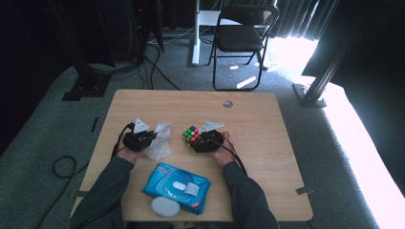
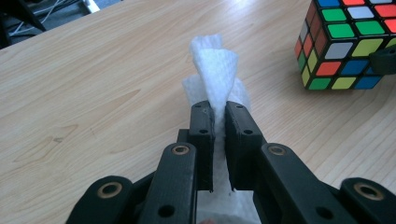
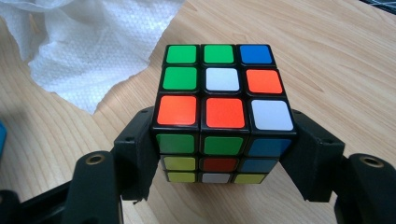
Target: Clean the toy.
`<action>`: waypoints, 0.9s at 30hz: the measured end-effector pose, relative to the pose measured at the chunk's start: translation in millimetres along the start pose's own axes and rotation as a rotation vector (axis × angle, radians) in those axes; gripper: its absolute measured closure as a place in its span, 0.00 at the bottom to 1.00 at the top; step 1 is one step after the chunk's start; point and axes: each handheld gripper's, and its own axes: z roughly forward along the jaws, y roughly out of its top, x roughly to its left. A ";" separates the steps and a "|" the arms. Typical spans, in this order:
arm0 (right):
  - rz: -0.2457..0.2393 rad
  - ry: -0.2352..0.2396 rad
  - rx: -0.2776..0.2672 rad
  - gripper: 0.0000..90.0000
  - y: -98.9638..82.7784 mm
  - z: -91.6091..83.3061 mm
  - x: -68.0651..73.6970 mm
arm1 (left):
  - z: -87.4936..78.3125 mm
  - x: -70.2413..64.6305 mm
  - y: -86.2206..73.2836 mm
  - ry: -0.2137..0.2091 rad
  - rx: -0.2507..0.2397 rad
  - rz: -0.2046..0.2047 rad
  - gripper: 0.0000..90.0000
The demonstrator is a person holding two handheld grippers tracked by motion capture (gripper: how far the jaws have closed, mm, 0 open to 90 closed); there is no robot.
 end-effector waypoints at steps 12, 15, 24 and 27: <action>0.009 -0.014 0.024 0.38 -5.1 1.6 -3.2 | 2.4 8.9 -7.9 0.090 0.035 -0.048 0.91; 0.009 -0.019 0.022 0.38 -5.2 0.7 -3.8 | 2.1 8.9 -7.4 0.081 0.038 -0.046 0.91; 0.013 -0.016 0.025 0.38 -6.2 2.2 -4.0 | 16.3 -3.8 -13.5 -0.008 0.088 -0.017 0.71; 0.013 -0.017 0.032 0.38 -7.9 3.7 -4.5 | 13.2 -3.1 -11.7 -0.026 0.066 -0.031 0.65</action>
